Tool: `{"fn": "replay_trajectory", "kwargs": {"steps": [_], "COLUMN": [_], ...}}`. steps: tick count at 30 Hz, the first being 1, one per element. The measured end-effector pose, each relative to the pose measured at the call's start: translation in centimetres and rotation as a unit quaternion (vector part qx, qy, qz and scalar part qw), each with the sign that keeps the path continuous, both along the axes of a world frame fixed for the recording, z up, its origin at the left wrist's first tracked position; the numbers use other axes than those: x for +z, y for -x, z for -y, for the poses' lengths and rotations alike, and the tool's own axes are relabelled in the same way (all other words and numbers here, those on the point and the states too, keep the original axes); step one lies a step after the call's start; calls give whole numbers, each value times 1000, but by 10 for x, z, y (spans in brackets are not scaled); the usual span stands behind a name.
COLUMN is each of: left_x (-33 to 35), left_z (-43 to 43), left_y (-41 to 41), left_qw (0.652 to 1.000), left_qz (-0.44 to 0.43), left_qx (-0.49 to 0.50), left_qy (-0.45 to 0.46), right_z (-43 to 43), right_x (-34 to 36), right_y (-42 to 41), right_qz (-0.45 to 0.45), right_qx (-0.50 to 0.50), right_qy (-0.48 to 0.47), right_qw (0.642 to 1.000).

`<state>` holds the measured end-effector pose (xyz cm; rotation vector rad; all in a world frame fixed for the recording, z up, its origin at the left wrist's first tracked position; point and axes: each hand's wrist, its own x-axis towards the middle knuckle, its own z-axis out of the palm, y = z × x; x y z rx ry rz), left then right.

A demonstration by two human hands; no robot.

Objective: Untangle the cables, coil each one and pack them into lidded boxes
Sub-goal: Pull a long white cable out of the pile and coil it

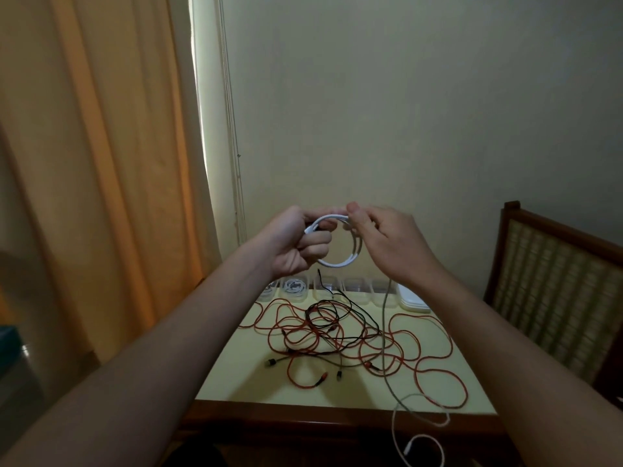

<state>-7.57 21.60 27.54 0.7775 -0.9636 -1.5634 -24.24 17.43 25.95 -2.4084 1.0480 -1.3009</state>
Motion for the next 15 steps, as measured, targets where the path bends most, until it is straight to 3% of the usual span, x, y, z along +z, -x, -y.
{"fn": "replay_trajectory", "kwargs": {"steps": [3, 12, 15], "left_x": [2, -9, -11], "left_z": [0, -1, -1], "left_y": [3, 15, 18], "left_qw": [1000, 992, 992], "left_qz": [-21, 60, 48], "left_qx": [-17, -9, -6], "left_qy": [0, 109, 115], "right_z": [-2, 3, 2], "right_x": [2, -1, -2], "right_y": [-3, -2, -3], "right_qz": [14, 24, 26], "right_qx": [34, -1, -2], "right_qy": [-78, 16, 9], "right_qw": [996, 1000, 1000]}}
